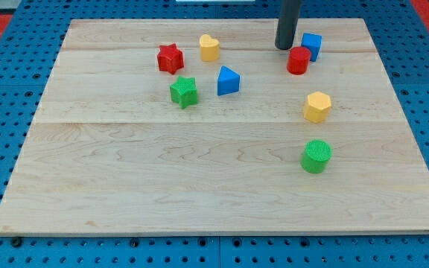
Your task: Separate the cube from red circle
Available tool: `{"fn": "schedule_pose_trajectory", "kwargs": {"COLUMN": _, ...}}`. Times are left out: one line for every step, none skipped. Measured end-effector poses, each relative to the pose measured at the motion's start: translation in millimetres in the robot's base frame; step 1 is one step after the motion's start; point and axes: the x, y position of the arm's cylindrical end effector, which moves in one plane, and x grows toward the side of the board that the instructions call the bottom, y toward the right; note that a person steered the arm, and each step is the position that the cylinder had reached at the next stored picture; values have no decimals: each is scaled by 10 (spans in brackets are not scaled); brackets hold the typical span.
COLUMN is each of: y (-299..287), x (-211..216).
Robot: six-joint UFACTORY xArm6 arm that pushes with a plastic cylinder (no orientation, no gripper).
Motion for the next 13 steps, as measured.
{"fn": "schedule_pose_trajectory", "kwargs": {"y": 445, "x": -642}}
{"fn": "schedule_pose_trajectory", "kwargs": {"y": 1149, "x": -235}}
{"fn": "schedule_pose_trajectory", "kwargs": {"y": 851, "x": 327}}
{"fn": "schedule_pose_trajectory", "kwargs": {"y": 383, "x": 247}}
{"fn": "schedule_pose_trajectory", "kwargs": {"y": 408, "x": 148}}
{"fn": "schedule_pose_trajectory", "kwargs": {"y": 593, "x": -321}}
{"fn": "schedule_pose_trajectory", "kwargs": {"y": 279, "x": -684}}
{"fn": "schedule_pose_trajectory", "kwargs": {"y": -279, "x": -448}}
{"fn": "schedule_pose_trajectory", "kwargs": {"y": -368, "x": -368}}
{"fn": "schedule_pose_trajectory", "kwargs": {"y": -142, "x": -119}}
{"fn": "schedule_pose_trajectory", "kwargs": {"y": 105, "x": -121}}
{"fn": "schedule_pose_trajectory", "kwargs": {"y": 184, "x": -225}}
{"fn": "schedule_pose_trajectory", "kwargs": {"y": -67, "x": 64}}
